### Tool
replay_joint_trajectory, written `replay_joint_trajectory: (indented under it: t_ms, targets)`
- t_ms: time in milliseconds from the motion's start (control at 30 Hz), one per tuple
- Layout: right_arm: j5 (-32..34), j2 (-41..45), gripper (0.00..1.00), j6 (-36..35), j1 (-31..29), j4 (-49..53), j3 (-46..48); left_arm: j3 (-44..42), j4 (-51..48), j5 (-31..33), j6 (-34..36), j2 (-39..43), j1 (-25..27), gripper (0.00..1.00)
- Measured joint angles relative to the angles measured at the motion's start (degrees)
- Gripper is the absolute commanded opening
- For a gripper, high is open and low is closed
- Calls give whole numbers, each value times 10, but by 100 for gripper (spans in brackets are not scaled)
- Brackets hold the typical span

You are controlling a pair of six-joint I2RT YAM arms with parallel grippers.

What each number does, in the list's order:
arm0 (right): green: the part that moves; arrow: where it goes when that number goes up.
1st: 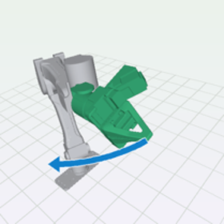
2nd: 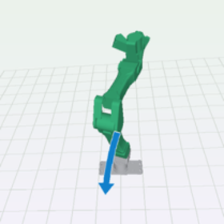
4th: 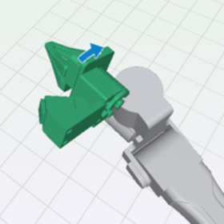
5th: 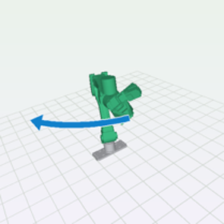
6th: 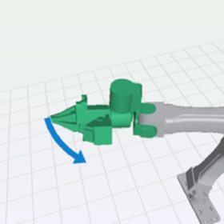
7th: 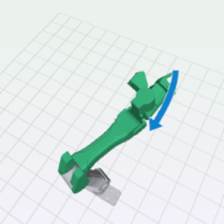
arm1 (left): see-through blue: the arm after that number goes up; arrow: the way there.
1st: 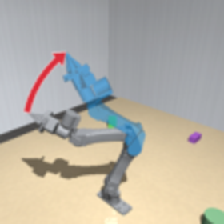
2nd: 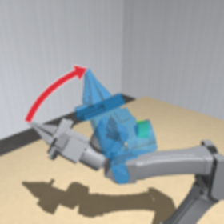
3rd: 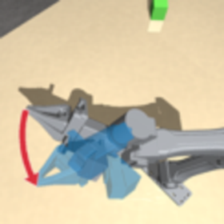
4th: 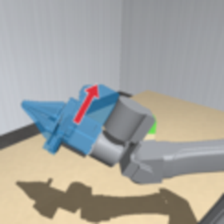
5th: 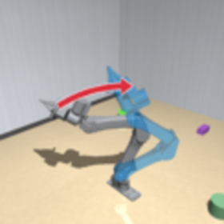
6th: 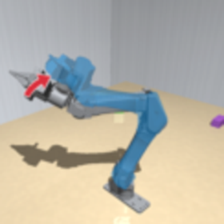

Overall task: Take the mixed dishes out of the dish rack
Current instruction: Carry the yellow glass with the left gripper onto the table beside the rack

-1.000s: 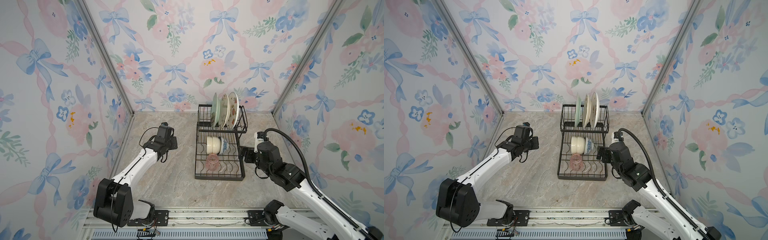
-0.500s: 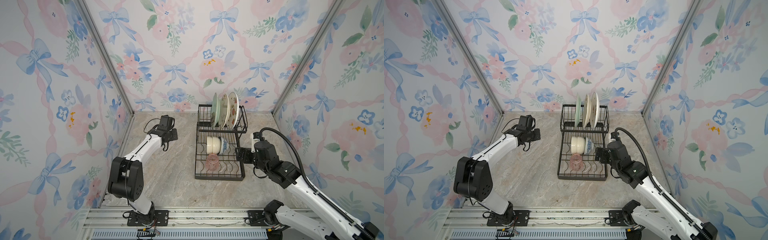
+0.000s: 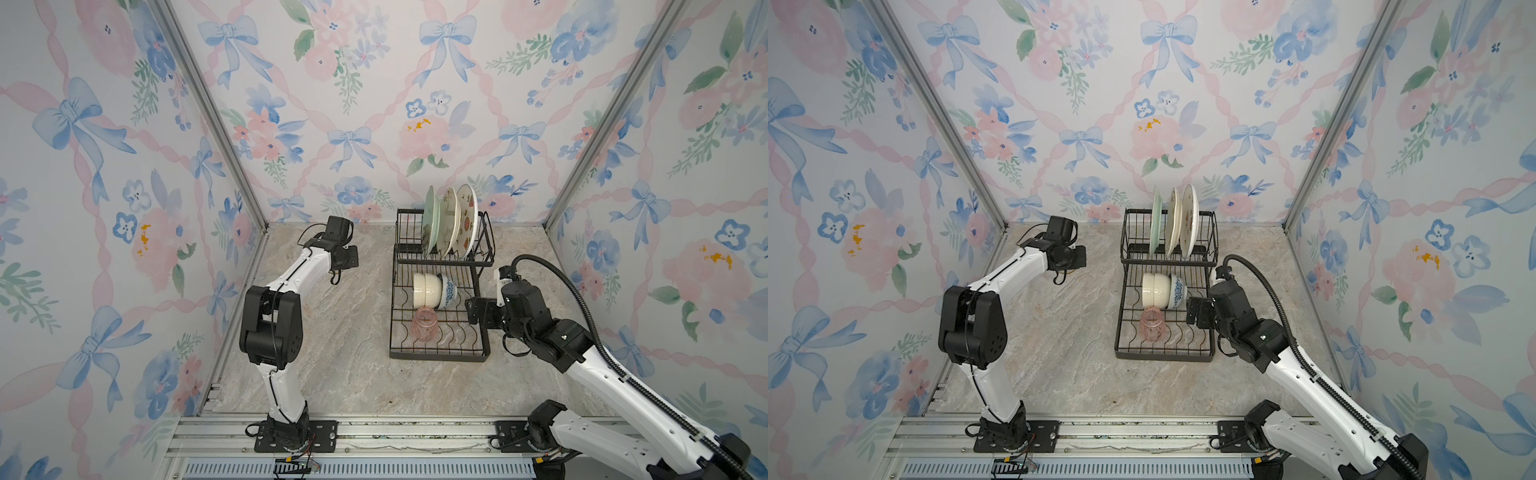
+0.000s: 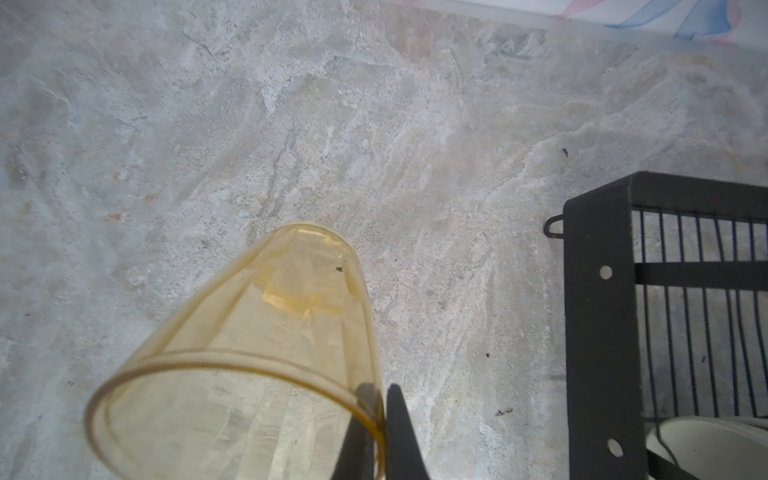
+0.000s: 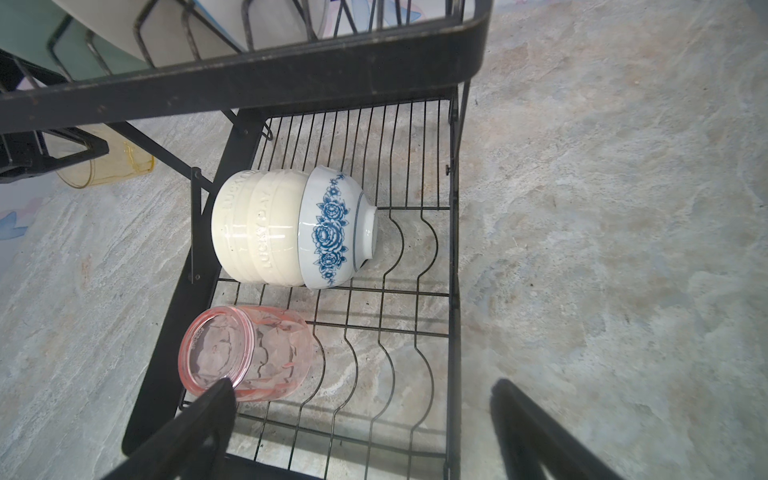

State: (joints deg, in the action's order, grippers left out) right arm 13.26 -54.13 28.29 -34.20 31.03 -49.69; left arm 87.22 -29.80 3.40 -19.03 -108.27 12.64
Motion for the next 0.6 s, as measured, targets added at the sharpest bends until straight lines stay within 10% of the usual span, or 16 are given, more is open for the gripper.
replay_joint_trajectory:
  t_ms: [467,600]
  targets:
    - [-2,-2,97,0,0,8,2,32,-56,2,30,-36,-1,6]
    - [-5,-2,97,0,0,14,3,32,-61,4,35,-45,-1,23]
